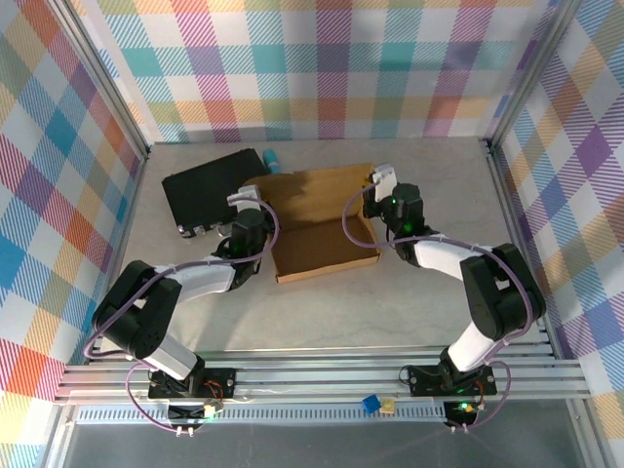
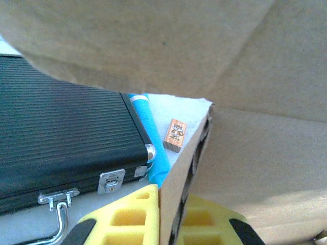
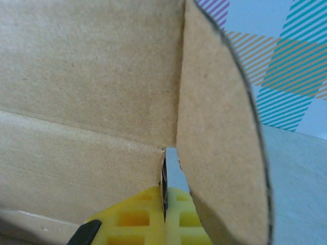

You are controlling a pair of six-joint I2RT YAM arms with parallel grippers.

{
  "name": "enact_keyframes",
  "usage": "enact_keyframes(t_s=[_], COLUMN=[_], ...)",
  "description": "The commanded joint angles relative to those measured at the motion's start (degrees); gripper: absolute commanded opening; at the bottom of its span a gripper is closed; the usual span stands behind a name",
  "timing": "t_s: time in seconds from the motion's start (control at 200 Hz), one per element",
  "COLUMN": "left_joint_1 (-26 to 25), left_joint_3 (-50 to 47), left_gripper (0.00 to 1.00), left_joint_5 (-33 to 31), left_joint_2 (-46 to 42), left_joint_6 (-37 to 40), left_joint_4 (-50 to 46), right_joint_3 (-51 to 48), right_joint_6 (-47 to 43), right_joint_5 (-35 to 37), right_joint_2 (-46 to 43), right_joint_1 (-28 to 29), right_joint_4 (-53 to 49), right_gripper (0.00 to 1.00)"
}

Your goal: Fold the paper box

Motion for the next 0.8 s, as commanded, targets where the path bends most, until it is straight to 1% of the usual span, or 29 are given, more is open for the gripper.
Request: enact_keyframes(t_s=[0.0, 0.29, 0.38, 0.52, 0.635, 0.685, 0.8], left_joint_1=[-1.8, -4.9, -5.9, -6.5, -6.6, -6.6, -6.6], left_joint_3=[-2.9, -8.5, -10.2, -13.9, -16.4, -17.7, -20.7], left_gripper=[0.07, 0.08, 0.08, 0.08, 0.08, 0.09, 0.13], left_joint_5=[0.7, -2.1, -3.7, -4.5, -4.9, -4.8, -4.2], left_joint_2=[-1.0, -0.2, 0.2, 0.9, 2.0, 3.3, 6.1], left_joint_6=[-5.1, -9.0, -9.5, -10.4, -11.4, -12.2, -14.6], left_joint_4=[2.5, 7.7, 8.7, 12.9, 14.5, 16.8, 23.3], right_joint_3=[-3.8, -11.5, -13.5, -16.4, -18.6, -19.4, -20.0], right_joint_6=[2.2, 2.1, 1.9, 1.9, 1.9, 1.6, 0.3], right_joint_5=[-1.6, 1.0, 2.9, 4.8, 6.4, 6.8, 7.2], right_joint_2=[-1.5, -2.8, -2.2, -0.2, 1.9, 2.4, 2.3], right_joint_1=[1.6, 3.8, 5.0, 6.3, 6.9, 7.2, 7.8], right_joint_4=[3.5, 9.1, 12.0, 17.4, 21.7, 23.5, 24.1], right_gripper=[0.0, 0.0, 0.0, 0.0, 0.0, 0.0, 0.0])
